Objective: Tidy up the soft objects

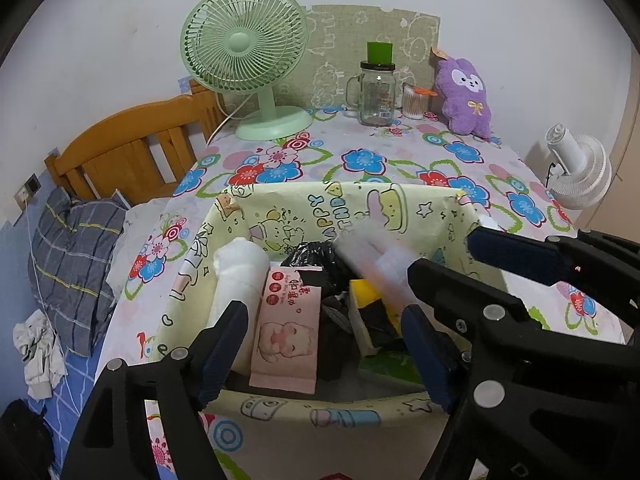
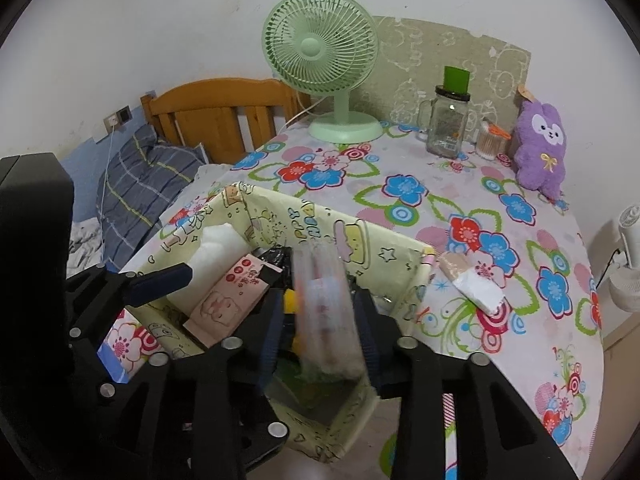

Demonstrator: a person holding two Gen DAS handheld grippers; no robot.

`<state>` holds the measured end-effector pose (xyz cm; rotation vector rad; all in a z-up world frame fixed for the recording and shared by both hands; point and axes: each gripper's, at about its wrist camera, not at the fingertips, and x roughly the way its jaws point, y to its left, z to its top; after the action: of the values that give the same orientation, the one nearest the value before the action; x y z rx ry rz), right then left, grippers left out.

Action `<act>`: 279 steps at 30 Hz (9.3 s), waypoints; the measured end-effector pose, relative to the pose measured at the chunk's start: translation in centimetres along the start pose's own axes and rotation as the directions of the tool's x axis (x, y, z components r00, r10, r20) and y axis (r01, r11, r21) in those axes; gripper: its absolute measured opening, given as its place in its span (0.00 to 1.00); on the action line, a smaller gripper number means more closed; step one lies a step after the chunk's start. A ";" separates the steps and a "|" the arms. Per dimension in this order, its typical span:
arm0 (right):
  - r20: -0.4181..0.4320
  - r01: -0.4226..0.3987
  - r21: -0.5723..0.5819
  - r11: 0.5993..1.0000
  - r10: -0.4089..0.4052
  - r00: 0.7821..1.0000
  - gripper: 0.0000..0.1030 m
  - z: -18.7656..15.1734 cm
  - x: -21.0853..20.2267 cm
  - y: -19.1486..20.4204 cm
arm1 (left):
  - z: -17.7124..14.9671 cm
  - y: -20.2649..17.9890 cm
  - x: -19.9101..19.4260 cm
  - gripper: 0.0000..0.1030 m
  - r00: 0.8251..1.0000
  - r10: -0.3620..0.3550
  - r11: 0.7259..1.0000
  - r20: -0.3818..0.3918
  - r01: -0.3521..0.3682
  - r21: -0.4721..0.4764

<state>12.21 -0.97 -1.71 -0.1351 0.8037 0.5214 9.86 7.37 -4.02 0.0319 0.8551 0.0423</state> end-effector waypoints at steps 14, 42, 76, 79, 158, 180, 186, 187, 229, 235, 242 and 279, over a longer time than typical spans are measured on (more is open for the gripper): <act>0.091 0.080 0.028 0.996 -0.082 0.993 0.72 -0.6 -5.0 -3.3 | 0.9 -3.9 -2.8 0.86 0.998 -0.018 1.000 0.062 0.017 0.022; 0.155 0.178 0.064 0.982 -0.186 0.970 0.94 -1.9 -10.0 -10.7 | 2.4 -11.8 -4.6 0.99 0.993 -0.063 0.997 0.099 0.059 0.042; 0.013 0.111 0.043 0.993 -0.112 0.994 0.78 -1.2 0.6 -19.7 | 4.6 -18.1 6.1 0.87 0.996 -0.083 0.996 -0.016 0.084 0.039; -0.002 0.088 0.067 0.994 -0.088 0.996 0.77 -1.4 1.8 -20.4 | 4.6 -18.4 6.5 0.86 0.998 -0.062 0.996 0.002 0.061 0.062; -0.040 0.185 0.285 0.941 -0.181 0.983 0.76 -5.2 2.2 -24.5 | 4.2 -20.0 10.2 0.22 0.995 -0.037 0.999 -0.093 0.036 -0.003; 0.056 0.265 0.298 0.917 -0.294 0.954 0.76 -7.9 -6.7 -18.2 | 0.9 -18.8 1.1 0.22 0.995 -0.097 0.991 0.014 0.096 0.092; 0.070 0.281 0.304 0.910 -0.316 0.946 0.76 -8.1 -8.6 -16.1 | 0.3 -17.9 -1.1 0.22 0.994 -0.103 0.987 0.036 0.098 0.129; 0.075 0.278 0.309 0.909 -0.315 0.946 0.76 -8.1 -8.9 -15.8 | 0.3 -17.7 -1.5 0.22 0.993 -0.107 0.986 0.042 0.101 0.132; 0.116 0.186 0.240 0.953 -0.219 0.969 0.87 -0.8 -4.0 -5.6 | 2.8 -4.1 -1.3 0.25 0.995 -0.045 0.999 0.087 0.043 0.028; 0.106 0.163 0.234 0.958 -0.192 0.976 0.87 -0.1 -2.5 -5.2 | 3.1 -2.9 -0.5 0.46 0.996 -0.019 1.000 0.092 0.017 0.019; 0.140 0.167 0.224 0.960 -0.201 0.970 0.87 -0.1 -4.0 -4.8 | 3.0 -3.2 -2.2 0.80 0.991 -0.041 0.999 0.125 0.038 0.027; 0.334 0.283 0.285 0.916 -0.372 0.866 1.00 -7.1 -20.1 -7.3 | -1.3 -5.1 -14.9 1.00 0.941 -0.009 0.999 0.339 0.024 -0.040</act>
<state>-0.42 -17.38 7.18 0.0427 0.4354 0.1168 -0.77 1.55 6.14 -0.0094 0.5083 0.0381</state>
